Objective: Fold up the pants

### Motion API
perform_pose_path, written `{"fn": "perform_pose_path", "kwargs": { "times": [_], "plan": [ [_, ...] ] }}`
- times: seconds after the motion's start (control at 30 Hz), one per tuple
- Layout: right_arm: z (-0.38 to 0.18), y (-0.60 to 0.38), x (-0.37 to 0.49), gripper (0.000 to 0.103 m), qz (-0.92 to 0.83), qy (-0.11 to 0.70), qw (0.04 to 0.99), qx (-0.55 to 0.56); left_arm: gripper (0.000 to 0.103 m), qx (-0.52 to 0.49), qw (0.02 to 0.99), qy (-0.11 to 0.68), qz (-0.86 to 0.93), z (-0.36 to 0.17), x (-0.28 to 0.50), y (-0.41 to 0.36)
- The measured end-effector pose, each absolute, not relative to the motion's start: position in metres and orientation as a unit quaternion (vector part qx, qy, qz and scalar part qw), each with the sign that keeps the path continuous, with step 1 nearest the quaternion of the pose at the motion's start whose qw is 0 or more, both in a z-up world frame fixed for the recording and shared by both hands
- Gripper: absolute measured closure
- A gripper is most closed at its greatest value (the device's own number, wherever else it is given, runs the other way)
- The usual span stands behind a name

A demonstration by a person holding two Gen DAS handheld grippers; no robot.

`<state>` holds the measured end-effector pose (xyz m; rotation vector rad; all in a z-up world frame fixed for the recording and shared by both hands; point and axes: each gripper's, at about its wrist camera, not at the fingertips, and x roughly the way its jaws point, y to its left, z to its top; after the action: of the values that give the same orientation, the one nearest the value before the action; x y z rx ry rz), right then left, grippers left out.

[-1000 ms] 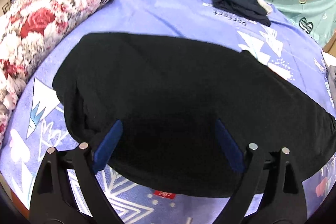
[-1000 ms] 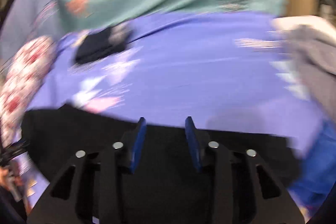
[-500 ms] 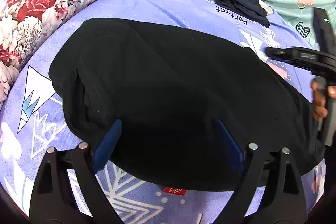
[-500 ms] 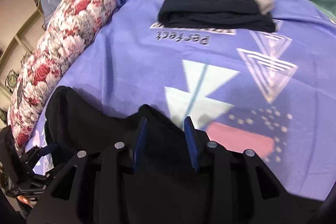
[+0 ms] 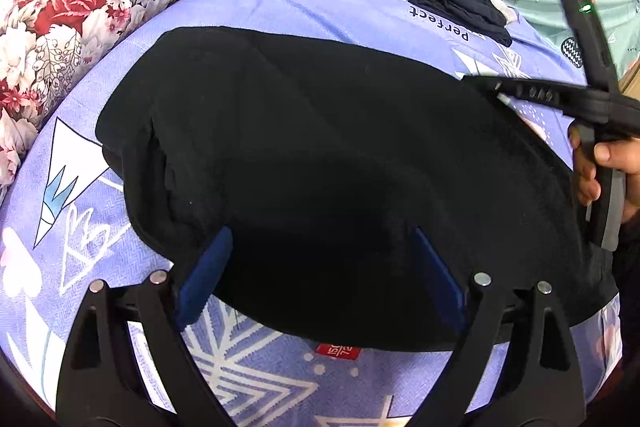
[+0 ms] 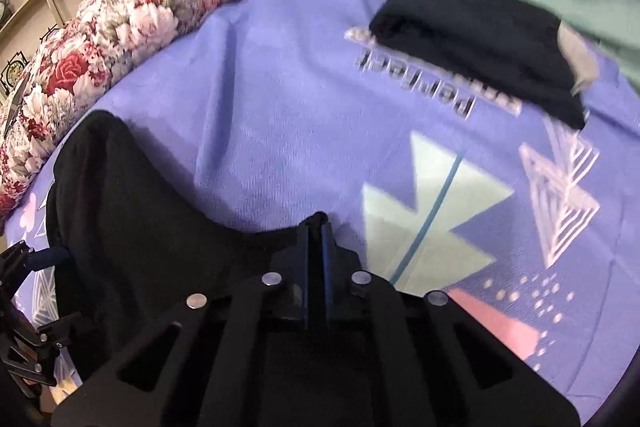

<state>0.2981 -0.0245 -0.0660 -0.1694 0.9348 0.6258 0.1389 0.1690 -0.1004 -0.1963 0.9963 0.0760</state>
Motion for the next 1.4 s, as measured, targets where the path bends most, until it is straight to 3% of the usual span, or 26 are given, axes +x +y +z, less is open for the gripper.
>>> {"fn": "perform_pose_path", "kwargs": {
  "times": [0.27,0.37,0.5,0.7,0.87,0.93,1.3,1.37,1.4],
  "plan": [
    [-0.093,-0.029,0.317,0.103,0.234,0.447,0.858,-0.095,0.012,-0.085,0.869,0.485,0.051,-0.101,0.140,0.168],
    [-0.084,-0.047,0.318,0.103,0.230,0.451,0.861,-0.042,0.012,-0.101,0.865,0.489,0.049,-0.098,0.135,0.175],
    [-0.062,-0.055,0.300,0.097,0.280,0.439,0.854,-0.013,0.012,-0.117,0.877,0.464,0.046,-0.081,0.126,0.184],
    [-0.068,-0.025,0.291,0.079,0.299,0.450,0.840,-0.043,0.012,-0.099,0.885,0.443,0.104,-0.072,0.151,0.200],
    [-0.087,-0.010,0.297,0.078,0.251,0.458,0.849,-0.083,0.012,-0.115,0.861,0.471,0.152,-0.090,0.170,0.227],
    [-0.088,-0.021,0.302,0.065,0.231,0.452,0.859,-0.067,0.013,-0.105,0.860,0.475,0.156,-0.094,0.167,0.227],
    [-0.074,-0.072,0.258,0.061,0.275,0.475,0.836,-0.021,0.012,-0.103,0.884,0.436,0.137,-0.059,0.165,0.216],
    [-0.082,-0.084,0.249,0.049,0.256,0.484,0.836,-0.042,0.012,-0.095,0.876,0.446,0.159,-0.066,0.177,0.222],
    [-0.088,-0.095,0.245,0.049,0.231,0.494,0.837,-0.054,0.012,-0.089,0.866,0.459,0.175,-0.071,0.180,0.223]
  ]
}}
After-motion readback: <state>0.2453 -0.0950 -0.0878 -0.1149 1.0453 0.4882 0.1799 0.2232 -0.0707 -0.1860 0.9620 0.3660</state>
